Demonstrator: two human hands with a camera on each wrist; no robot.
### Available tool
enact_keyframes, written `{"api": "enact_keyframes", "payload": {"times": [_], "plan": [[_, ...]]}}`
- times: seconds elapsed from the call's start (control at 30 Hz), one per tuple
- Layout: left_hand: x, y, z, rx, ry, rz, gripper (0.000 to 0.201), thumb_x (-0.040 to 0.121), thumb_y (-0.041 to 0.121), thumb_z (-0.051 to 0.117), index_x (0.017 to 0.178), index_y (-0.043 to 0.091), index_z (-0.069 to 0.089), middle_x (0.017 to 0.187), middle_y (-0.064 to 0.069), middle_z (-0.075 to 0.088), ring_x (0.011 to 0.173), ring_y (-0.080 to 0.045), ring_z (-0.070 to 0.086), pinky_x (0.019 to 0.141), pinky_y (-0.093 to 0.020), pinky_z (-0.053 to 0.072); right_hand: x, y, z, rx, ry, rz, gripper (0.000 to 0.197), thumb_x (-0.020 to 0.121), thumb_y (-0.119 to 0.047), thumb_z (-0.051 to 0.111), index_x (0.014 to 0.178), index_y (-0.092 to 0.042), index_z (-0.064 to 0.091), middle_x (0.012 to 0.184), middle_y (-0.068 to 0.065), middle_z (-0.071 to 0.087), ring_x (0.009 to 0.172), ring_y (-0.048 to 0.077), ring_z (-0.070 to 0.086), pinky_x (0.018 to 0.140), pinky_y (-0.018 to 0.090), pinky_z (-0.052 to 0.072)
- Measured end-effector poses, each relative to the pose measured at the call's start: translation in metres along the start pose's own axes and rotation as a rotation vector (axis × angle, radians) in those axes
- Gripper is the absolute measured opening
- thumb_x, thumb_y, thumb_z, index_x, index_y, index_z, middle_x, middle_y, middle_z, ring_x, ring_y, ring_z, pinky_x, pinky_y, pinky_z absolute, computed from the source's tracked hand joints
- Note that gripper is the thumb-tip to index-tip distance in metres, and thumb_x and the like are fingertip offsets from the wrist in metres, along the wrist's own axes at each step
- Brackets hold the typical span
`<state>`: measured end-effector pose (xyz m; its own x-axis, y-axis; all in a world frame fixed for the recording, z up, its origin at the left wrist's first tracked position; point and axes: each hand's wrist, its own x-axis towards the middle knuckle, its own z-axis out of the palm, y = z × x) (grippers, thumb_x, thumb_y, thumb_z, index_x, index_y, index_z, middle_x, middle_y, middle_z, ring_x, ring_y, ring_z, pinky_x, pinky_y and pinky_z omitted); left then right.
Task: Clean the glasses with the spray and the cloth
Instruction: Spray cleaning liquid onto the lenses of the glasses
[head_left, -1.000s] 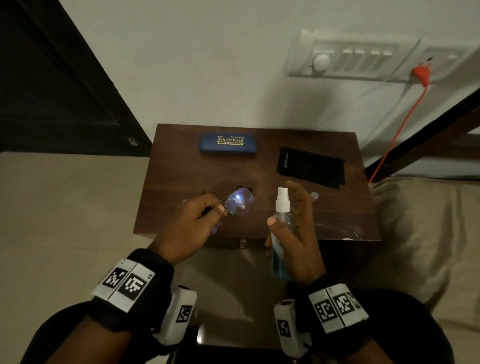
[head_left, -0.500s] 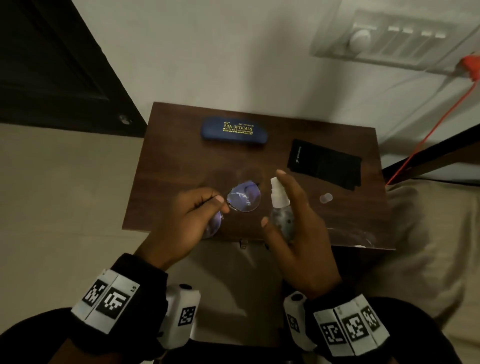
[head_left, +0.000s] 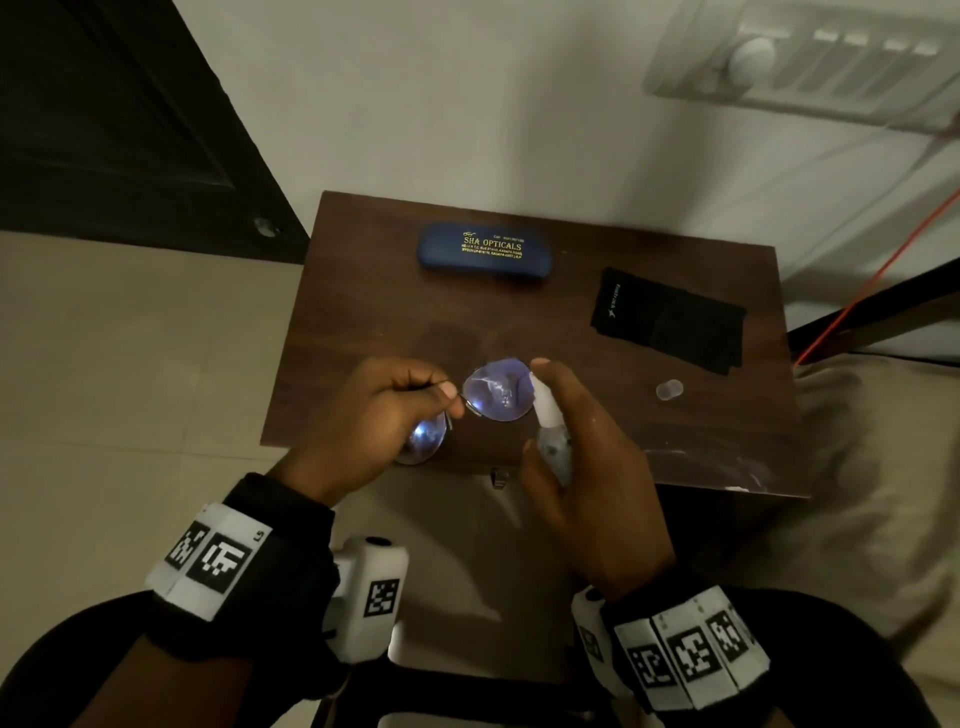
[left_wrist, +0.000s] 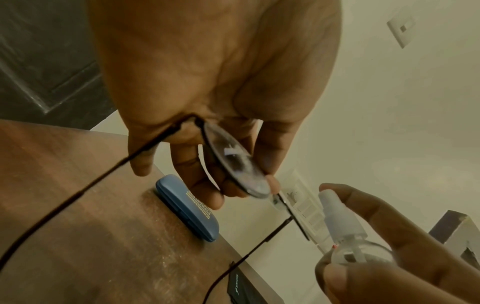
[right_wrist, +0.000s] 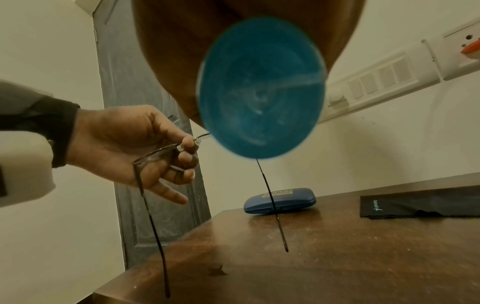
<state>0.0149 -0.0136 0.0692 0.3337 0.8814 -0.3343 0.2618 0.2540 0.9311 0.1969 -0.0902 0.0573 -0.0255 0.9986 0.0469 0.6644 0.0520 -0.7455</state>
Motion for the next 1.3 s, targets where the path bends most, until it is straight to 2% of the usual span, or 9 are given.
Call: {"api": "enact_keyframes", "payload": {"times": [0.2,0.4,0.5,0.57,0.63,0.8,0.9,1.1,1.3], "plan": [[-0.001,0.005,0.001,-0.023,0.015,-0.017,0.031,0.092,-0.003,0.047,0.066,0.005,0.064,0.044,0.009,0.06,0.053,0.001,0.057,0.073,-0.027,0.043,0.0,0.001,0.0,-0.04,-0.003,-0.014,0.065,0.085,-0.016,0.062,0.137,-0.036,0.029,0.114,0.001,0.06,0.092,0.018,0.062,0.074,0.041,0.056],[-0.003,0.011,0.006,-0.062,-0.018,-0.025,0.031,0.091,-0.005,0.046,0.066,0.006,0.063,0.042,0.008,0.059,0.047,0.001,0.056,0.063,-0.018,0.042,0.0,0.003,0.002,-0.07,-0.003,0.005,0.059,0.084,-0.013,0.062,0.133,-0.033,0.035,0.111,-0.002,0.06,0.087,0.013,0.062,0.07,0.038,0.056],[-0.003,0.01,0.007,-0.093,-0.014,-0.032,0.031,0.09,-0.007,0.047,0.066,0.005,0.063,0.041,0.008,0.058,0.045,0.002,0.055,0.06,-0.016,0.041,0.001,0.003,0.004,-0.052,0.019,0.005,0.059,0.085,-0.013,0.063,0.133,-0.033,0.034,0.112,-0.002,0.06,0.086,0.009,0.06,0.071,0.029,0.055],[-0.002,0.009,0.008,-0.09,-0.016,-0.029,0.03,0.09,-0.007,0.047,0.067,0.005,0.064,0.041,0.008,0.058,0.046,0.002,0.055,0.062,-0.016,0.042,0.001,0.004,0.004,-0.044,0.061,-0.007,0.067,0.083,-0.012,0.065,0.137,-0.033,0.03,0.117,0.002,0.06,0.091,0.001,0.054,0.075,0.014,0.047],[-0.002,0.006,0.008,-0.09,-0.006,-0.023,0.029,0.089,-0.007,0.048,0.069,0.004,0.065,0.044,0.008,0.06,0.048,0.002,0.056,0.06,-0.012,0.042,0.002,0.005,0.004,-0.05,0.085,-0.017,0.073,0.082,-0.011,0.067,0.14,-0.032,0.027,0.12,0.004,0.059,0.093,-0.003,0.047,0.077,0.009,0.038],[0.001,0.0,0.008,-0.15,0.065,-0.022,0.023,0.089,-0.003,0.052,0.076,0.0,0.07,0.061,0.007,0.069,0.062,0.0,0.063,0.061,-0.009,0.045,0.003,0.002,-0.002,-0.088,0.103,-0.047,0.077,0.08,-0.008,0.068,0.141,-0.032,0.026,0.116,0.008,0.059,0.09,0.019,0.06,0.072,0.027,0.051],[0.0,-0.001,0.01,-0.133,0.055,-0.008,0.023,0.088,-0.005,0.052,0.075,-0.001,0.071,0.064,0.004,0.07,0.064,-0.003,0.064,0.062,-0.012,0.047,0.004,-0.001,-0.003,-0.091,0.09,-0.049,0.07,0.082,-0.01,0.065,0.137,-0.034,0.03,0.113,0.005,0.061,0.087,0.02,0.064,0.068,0.038,0.057],[-0.001,0.0,0.013,-0.148,0.036,-0.011,0.026,0.088,-0.003,0.053,0.074,0.007,0.072,0.065,0.006,0.072,0.063,-0.003,0.066,0.06,-0.011,0.048,0.002,0.0,0.001,-0.08,0.07,-0.021,0.063,0.083,-0.012,0.063,0.134,-0.033,0.032,0.112,0.003,0.06,0.085,0.012,0.06,0.068,0.03,0.055],[0.004,-0.002,0.015,-0.43,0.199,-0.105,0.013,0.078,0.011,0.062,0.083,0.007,0.073,0.078,0.0,0.075,0.081,-0.013,0.068,0.079,-0.026,0.052,0.002,0.002,-0.001,-0.047,0.188,-0.012,0.07,0.082,-0.019,0.062,0.14,-0.035,0.028,0.115,-0.023,0.041,0.093,-0.005,0.051,0.074,0.015,0.046]]}}
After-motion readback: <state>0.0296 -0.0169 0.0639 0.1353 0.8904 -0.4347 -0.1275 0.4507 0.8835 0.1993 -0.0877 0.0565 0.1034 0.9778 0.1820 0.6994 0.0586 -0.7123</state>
